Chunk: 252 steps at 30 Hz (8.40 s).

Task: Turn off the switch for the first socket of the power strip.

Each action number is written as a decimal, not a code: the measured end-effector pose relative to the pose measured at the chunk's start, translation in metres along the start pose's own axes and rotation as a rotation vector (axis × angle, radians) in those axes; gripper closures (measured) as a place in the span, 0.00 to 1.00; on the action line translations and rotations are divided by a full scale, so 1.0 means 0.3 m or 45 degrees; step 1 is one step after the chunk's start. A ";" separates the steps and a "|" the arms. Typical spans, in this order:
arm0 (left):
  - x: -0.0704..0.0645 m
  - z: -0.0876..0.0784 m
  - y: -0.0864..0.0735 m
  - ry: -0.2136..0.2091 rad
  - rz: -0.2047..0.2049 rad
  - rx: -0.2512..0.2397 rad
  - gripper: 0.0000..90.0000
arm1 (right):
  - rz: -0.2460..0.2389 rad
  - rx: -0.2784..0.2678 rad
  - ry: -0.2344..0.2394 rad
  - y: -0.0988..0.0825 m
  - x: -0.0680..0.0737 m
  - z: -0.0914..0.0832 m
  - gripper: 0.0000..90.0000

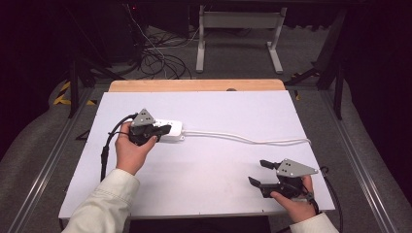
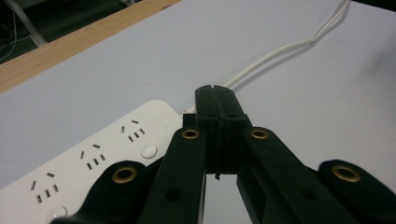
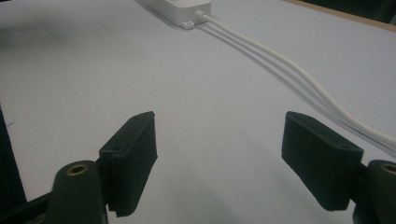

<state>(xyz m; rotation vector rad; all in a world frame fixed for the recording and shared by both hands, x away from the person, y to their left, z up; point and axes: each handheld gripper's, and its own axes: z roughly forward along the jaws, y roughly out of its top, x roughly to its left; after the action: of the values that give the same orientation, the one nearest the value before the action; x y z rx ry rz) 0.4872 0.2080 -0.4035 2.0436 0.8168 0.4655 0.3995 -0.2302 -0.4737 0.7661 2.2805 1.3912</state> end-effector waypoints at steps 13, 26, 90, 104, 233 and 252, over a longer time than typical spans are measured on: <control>0.059 0.092 -0.007 0.043 -0.082 0.075 1.00 | -0.003 -0.001 0.005 0.000 0.000 0.000 0.30; 0.114 0.157 -0.039 0.074 -0.172 0.148 1.00 | -0.005 0.003 0.010 -0.002 -0.001 0.001 0.30; 0.126 0.216 -0.074 0.128 -0.137 0.270 1.00 | -0.012 0.015 0.020 -0.003 0.002 0.003 0.30; 0.111 0.218 -0.076 0.169 -0.119 0.263 1.00 | -0.012 0.016 0.019 -0.004 0.003 0.004 0.30; -0.134 -0.225 -0.463 -0.055 -0.056 -0.267 0.20 | -0.047 -0.014 0.054 -0.002 0.015 0.002 0.26; -0.132 -0.211 -0.482 -0.095 -0.147 -0.207 0.21 | -0.048 0.012 0.043 -0.009 0.007 0.010 0.23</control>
<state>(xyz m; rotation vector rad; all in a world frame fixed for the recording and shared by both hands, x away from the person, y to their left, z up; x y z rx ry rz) 0.3672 0.2771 -0.4889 1.8424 0.8198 0.3768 0.3989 -0.2280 -0.4776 0.7040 2.3165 1.3875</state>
